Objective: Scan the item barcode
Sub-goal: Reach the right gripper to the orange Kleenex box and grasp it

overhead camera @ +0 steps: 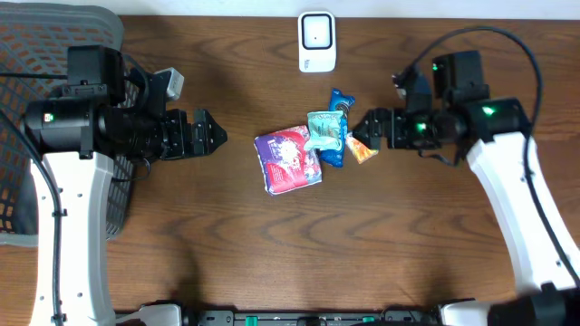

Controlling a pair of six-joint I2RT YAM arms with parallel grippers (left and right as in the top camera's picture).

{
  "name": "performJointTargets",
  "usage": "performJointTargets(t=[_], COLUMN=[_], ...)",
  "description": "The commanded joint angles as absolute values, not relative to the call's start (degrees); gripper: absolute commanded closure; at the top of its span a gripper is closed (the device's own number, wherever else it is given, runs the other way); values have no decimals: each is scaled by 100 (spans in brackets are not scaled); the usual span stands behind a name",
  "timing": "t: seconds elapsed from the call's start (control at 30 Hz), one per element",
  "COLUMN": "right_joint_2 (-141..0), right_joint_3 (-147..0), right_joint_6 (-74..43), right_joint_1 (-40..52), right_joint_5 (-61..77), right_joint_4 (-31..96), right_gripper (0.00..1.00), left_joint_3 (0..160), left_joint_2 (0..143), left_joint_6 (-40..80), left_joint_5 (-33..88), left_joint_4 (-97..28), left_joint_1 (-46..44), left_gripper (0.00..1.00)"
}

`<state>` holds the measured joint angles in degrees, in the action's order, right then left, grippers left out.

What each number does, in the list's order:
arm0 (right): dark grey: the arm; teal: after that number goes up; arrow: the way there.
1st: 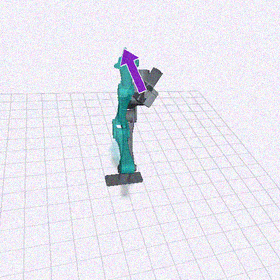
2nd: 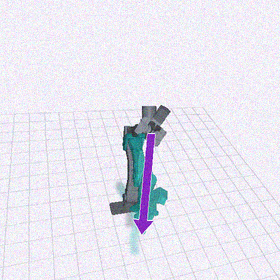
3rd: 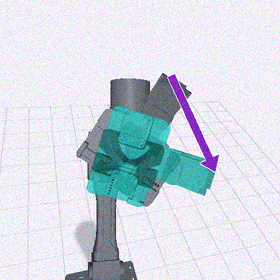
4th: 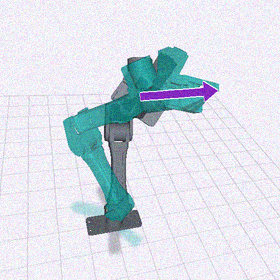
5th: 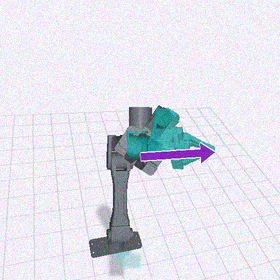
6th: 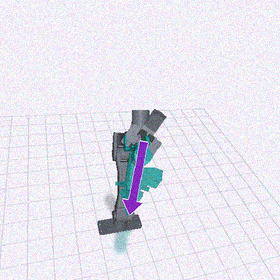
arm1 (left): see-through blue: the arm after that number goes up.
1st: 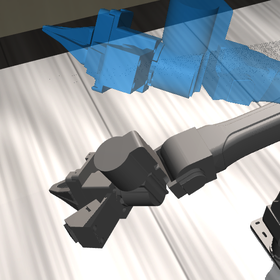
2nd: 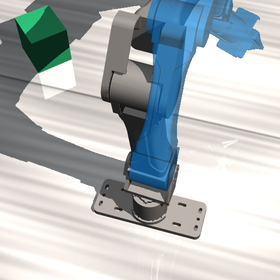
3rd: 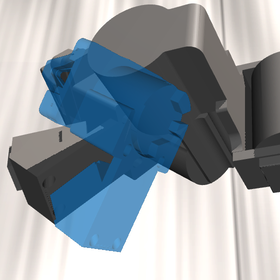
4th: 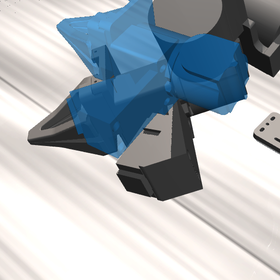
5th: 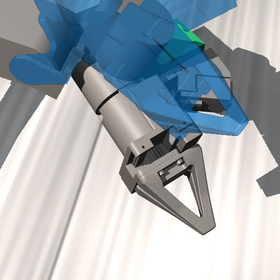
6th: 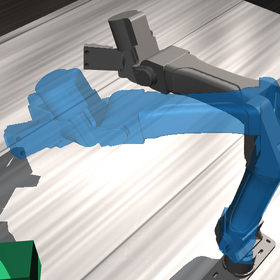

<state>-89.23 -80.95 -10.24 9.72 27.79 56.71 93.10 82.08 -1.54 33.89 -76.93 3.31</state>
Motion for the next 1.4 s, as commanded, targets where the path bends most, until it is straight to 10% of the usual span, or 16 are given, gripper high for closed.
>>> performJointTargets(t=[0.0, 0.4, 0.87, 1.37], right_joint_2=[-9279, -10602, -10947, -11915], right_joint_3=[-8152, -8152, -8149, -8136], right_joint_6=[-1103, -1798, -95, 84], right_joint_1=[1061, 814, 755, 760], right_joint_5=[3017, 2021, 1811, 2475], right_joint_4=[5435, 4580, 4491, 4530], right_gripper=[1, 34, 32, 58], left_joint_3=[9275, 9275, 9275, 9275], left_joint_2=[8230, 8230, 8230, 8230], left_joint_6=[-213, -213, -213, -213], left_joint_5=[3336, 3336, 3334, 3336], left_joint_4=[-7708, -7708, -7710, -7708], left_joint_1=[318, 318, 318, 318], left_gripper=[2, 2, 2, 2])
